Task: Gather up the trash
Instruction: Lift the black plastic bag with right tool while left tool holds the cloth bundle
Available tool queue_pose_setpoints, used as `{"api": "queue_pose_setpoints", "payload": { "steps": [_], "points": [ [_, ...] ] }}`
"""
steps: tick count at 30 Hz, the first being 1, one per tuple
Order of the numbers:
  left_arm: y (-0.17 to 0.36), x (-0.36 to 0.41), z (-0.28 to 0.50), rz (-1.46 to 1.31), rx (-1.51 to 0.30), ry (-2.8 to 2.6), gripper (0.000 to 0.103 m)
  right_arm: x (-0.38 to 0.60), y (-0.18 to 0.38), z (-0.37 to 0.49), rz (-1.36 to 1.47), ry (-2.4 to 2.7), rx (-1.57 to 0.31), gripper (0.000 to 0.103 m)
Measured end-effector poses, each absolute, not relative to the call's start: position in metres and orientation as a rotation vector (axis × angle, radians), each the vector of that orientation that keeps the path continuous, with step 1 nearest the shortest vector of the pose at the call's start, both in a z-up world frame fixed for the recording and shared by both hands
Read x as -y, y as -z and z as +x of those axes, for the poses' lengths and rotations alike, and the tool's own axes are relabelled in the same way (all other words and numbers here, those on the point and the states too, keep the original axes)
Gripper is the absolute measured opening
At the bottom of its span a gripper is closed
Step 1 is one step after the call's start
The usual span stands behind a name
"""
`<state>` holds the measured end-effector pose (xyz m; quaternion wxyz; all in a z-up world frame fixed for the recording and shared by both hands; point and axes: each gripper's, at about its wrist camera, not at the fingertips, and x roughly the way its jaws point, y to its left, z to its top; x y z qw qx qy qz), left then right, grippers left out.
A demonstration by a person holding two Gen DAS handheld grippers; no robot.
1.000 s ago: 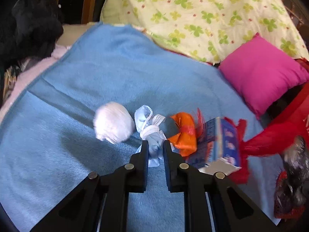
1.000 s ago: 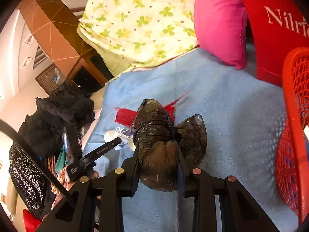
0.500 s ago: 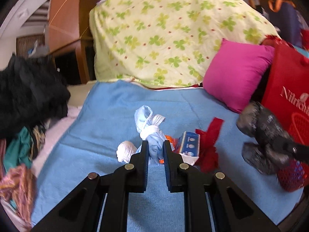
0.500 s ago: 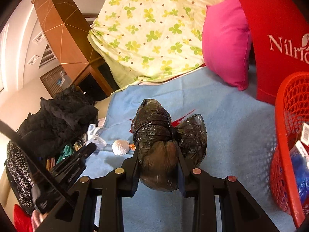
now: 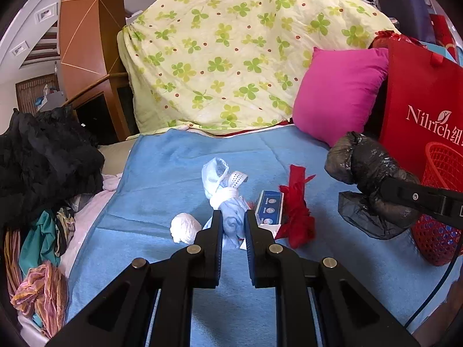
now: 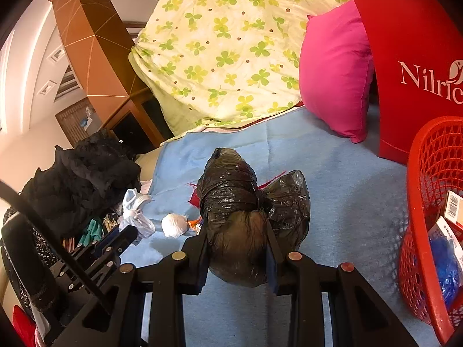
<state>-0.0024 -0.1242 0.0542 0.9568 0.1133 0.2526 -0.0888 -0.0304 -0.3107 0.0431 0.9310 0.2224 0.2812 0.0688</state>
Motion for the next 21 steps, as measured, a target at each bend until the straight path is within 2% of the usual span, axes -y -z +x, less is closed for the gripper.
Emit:
{"api": "queue_pose_setpoints", "payload": {
  "steps": [21],
  "points": [
    [-0.051, 0.139, -0.006, 0.26, -0.516, 0.215, 0.016, 0.322, -0.051, -0.043, 0.456, -0.133, -0.554, 0.034]
  ]
}}
